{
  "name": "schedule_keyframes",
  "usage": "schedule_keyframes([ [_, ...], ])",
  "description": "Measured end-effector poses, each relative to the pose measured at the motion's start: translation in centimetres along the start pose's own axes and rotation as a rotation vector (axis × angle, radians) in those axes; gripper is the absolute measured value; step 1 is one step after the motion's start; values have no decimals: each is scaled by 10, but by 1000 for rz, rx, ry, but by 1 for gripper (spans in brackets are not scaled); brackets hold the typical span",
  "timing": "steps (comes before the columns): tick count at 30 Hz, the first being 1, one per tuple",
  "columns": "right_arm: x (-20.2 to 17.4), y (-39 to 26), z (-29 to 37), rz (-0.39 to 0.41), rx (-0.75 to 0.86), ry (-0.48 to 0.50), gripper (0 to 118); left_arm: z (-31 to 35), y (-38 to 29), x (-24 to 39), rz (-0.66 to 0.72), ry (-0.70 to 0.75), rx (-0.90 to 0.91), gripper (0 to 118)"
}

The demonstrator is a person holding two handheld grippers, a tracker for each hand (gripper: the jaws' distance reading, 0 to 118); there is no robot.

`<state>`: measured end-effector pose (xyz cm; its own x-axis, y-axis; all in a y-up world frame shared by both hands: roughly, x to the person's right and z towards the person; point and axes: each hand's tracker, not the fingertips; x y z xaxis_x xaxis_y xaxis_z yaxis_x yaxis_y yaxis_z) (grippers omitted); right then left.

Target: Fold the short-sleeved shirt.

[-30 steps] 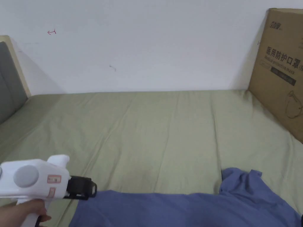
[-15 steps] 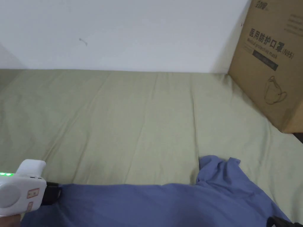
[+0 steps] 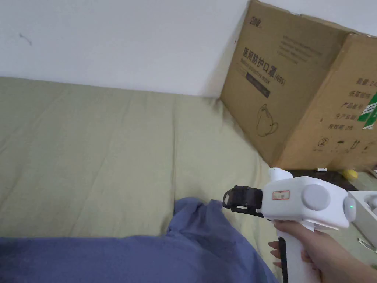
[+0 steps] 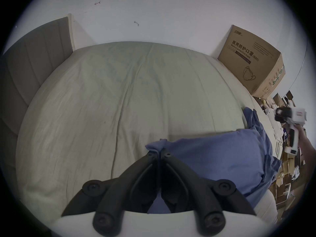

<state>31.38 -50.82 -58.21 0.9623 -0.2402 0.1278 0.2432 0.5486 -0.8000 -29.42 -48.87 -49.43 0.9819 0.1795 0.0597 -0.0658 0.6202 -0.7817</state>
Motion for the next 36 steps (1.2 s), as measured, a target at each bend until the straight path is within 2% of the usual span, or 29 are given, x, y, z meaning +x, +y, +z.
schedule_keyframes([
  [2, 2, 3, -38, 36, -89, -50, 117, 1, -3, 5, 1, 7, -6, 1],
  [5, 0, 3, -81, 164, -280, -124, 114, -3, -6, 7, 18, 20, -32, 1],
  [7, -2, -4, -94, 143, -314, -184, 112, -10, -8, 5, 7, 66, -68, 1],
  [8, -5, -6, -98, 139, -342, -165, 108, -12, -9, 6, 0, 80, -78, 1],
  [10, -13, -9, -96, 173, -292, -191, 105, -20, -12, 2, -13, 89, -89, 1],
  [11, -8, -7, -91, 174, -294, -169, 102, -21, -13, 3, -17, 92, -96, 1],
  [13, -10, -6, -82, 182, -287, -144, 84, -23, -14, 5, -22, 99, -106, 1],
  [14, -13, -6, -78, 202, -278, -127, 64, -23, -15, 3, -22, 100, -108, 1],
  [15, -12, -5, -66, 247, -272, -91, 26, -23, -15, 3, -18, 99, -110, 1],
  [16, -13, -6, -61, 269, -281, -58, 1, -22, -15, 2, -12, 97, -112, 1],
  [20, -10, -15, -35, 238, -244, 70, 1, -11, -15, -3, 11, 88, -106, 1],
  [23, -6, -14, 1, 210, -87, 50, 1, 2, -16, -5, 39, 78, -75, 1],
  [27, 12, 4, 39, 21, 53, 51, 1, 22, -11, -3, 40, 106, 52, 1],
  [30, 23, 19, 55, -71, 106, 76, 1, 28, 4, 1, 10, 107, 88, 1],
  [36, -3, 24, 97, -42, 295, 46, 1, 44, 29, 2, 12, 56, 199, 1],
])
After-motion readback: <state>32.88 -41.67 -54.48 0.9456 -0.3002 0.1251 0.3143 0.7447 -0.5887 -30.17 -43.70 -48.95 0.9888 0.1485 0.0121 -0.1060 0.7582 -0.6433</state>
